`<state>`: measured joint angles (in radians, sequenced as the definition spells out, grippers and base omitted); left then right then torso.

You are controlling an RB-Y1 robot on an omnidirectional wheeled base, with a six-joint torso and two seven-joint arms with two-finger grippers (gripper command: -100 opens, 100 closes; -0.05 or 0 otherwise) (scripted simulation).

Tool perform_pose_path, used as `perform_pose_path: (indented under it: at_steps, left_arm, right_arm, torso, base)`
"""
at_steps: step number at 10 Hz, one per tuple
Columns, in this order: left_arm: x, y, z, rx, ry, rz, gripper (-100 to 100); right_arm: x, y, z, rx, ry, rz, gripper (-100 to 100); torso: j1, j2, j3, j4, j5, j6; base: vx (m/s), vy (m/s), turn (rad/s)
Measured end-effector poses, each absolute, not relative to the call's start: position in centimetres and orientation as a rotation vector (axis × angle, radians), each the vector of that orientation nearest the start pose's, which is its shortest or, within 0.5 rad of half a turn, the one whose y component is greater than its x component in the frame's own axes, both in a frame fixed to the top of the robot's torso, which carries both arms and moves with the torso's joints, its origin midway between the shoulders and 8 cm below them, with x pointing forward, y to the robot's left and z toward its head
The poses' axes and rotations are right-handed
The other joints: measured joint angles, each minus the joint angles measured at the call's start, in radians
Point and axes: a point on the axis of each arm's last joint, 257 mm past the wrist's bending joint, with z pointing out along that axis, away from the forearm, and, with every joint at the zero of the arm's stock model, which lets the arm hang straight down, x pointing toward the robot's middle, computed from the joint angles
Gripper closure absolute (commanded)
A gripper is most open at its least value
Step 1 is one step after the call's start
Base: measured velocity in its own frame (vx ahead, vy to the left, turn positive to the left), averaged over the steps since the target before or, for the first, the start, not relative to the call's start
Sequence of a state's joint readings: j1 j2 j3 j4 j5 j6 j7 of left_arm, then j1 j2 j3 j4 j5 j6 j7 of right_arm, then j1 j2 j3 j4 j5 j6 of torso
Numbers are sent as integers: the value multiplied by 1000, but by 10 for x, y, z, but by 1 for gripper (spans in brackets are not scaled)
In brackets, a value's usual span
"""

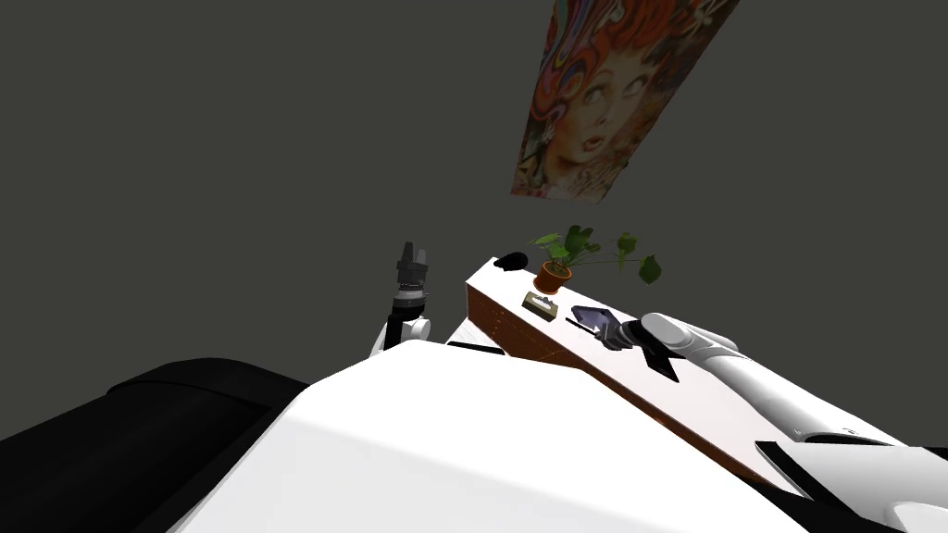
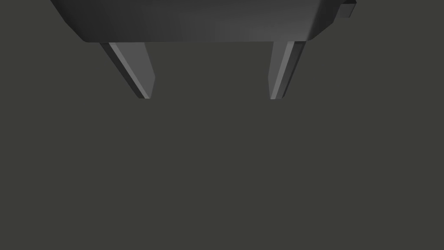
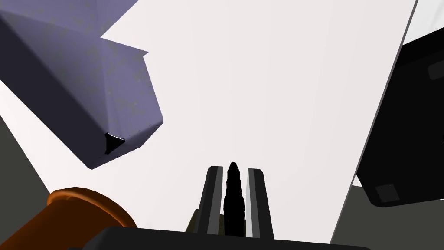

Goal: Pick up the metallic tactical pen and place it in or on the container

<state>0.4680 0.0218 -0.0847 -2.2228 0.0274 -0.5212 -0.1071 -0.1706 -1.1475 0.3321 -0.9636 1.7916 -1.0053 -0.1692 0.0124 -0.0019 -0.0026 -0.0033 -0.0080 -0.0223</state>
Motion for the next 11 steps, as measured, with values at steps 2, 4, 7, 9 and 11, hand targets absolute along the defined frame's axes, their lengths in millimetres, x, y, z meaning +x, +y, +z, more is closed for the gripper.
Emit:
perform_pose_path:
  at_steps: [2, 4, 7, 9, 11]
  left_arm:
    - [357, 249, 12, -634, 650, -1315, 0]
    - [357, 249, 12, -634, 650, -1315, 0]
    - [357, 250, 12, -634, 650, -1315, 0]
    - [357, 250, 12, -634, 650, -1315, 0]
    - [357, 250, 12, -634, 650, -1315, 0]
  right_arm:
    - [328, -613, -364, -1363, 2639, -263, 100]
    - [332, -627, -355, -1324, 2662, -303, 100]
    - [327, -647, -348, -1280, 2704, -359, 100]
    - [323, -660, -345, -1259, 2735, -386, 100]
    - [314, -674, -342, -1230, 2774, -420, 100]
  torso:
    - [-2, -1, 0, 0, 0, -1]
    - [-7, -2, -1, 0, -2, 0]
    - [-11, -1, -1, 0, -3, 1]
    - [-12, 0, 0, 0, -3, 0]
    - [-16, 1, 0, 0, -4, 1]
  base:
    - [-28, -43, 131]
    - [-30, -118, 174]
    - [-37, -128, 122]
    - [-62, -161, 188]
    - [-80, -164, 172]
